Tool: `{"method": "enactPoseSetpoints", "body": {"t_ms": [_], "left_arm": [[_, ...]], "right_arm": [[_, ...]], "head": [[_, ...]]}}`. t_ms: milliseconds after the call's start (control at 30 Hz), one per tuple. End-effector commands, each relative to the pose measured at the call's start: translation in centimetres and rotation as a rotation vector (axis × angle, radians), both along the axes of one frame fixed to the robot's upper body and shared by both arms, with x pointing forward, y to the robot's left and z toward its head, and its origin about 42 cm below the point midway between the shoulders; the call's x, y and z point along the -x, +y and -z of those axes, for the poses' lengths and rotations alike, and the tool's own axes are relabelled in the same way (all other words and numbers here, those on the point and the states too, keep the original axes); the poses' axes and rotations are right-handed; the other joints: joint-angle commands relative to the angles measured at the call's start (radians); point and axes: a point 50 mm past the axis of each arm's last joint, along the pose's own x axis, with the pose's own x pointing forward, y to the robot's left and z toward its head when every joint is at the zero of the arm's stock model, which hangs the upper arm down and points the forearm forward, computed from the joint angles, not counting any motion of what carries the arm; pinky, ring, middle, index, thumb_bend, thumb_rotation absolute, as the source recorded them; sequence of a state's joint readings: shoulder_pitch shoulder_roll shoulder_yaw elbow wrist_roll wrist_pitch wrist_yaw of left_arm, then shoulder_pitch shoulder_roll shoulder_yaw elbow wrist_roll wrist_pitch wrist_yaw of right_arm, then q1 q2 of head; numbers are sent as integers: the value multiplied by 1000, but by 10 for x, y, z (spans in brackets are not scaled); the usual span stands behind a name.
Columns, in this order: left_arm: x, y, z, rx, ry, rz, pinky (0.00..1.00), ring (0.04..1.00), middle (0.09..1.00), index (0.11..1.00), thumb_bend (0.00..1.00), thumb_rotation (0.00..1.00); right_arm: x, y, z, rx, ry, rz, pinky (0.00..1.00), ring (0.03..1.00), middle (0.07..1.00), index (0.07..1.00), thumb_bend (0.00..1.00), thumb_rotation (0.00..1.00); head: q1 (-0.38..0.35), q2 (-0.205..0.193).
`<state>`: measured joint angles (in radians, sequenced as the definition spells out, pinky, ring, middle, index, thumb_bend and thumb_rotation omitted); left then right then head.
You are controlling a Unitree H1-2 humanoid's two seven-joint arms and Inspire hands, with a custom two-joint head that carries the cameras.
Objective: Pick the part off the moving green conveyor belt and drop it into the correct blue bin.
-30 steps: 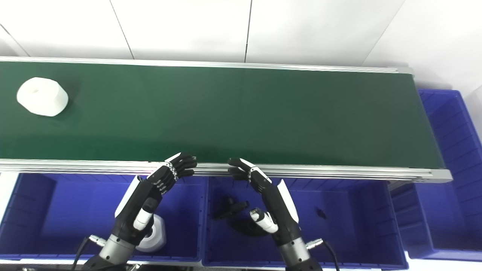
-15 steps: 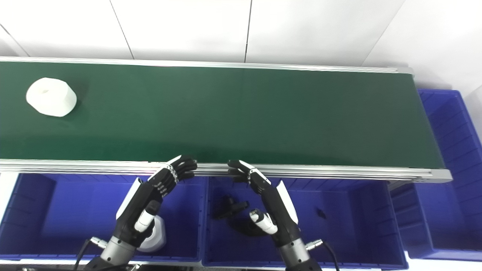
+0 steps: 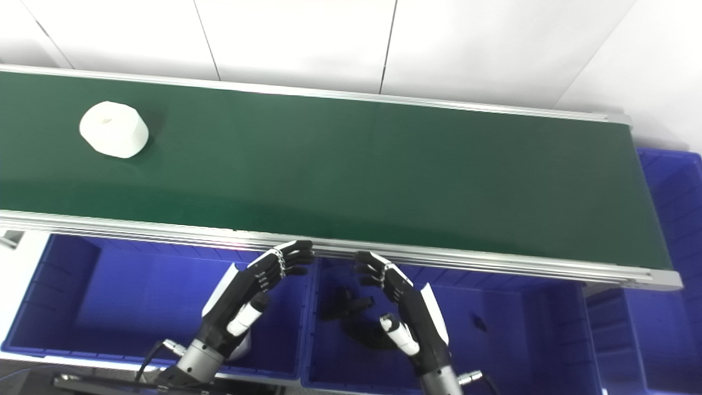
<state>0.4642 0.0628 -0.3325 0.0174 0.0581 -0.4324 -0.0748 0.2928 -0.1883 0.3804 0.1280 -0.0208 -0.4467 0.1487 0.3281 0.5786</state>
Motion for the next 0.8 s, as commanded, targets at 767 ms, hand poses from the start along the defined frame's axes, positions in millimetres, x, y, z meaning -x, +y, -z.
{"method": "enactPoseSetpoints", "body": {"t_ms": [767], "left_arm": [[-17, -10, 22, -53, -8, 6, 630, 724, 741, 737, 766, 904]], "right_arm": [[-16, -5, 20, -20, 53, -3, 655, 759, 803, 772, 852, 925]], "head": [[87, -177]]}}
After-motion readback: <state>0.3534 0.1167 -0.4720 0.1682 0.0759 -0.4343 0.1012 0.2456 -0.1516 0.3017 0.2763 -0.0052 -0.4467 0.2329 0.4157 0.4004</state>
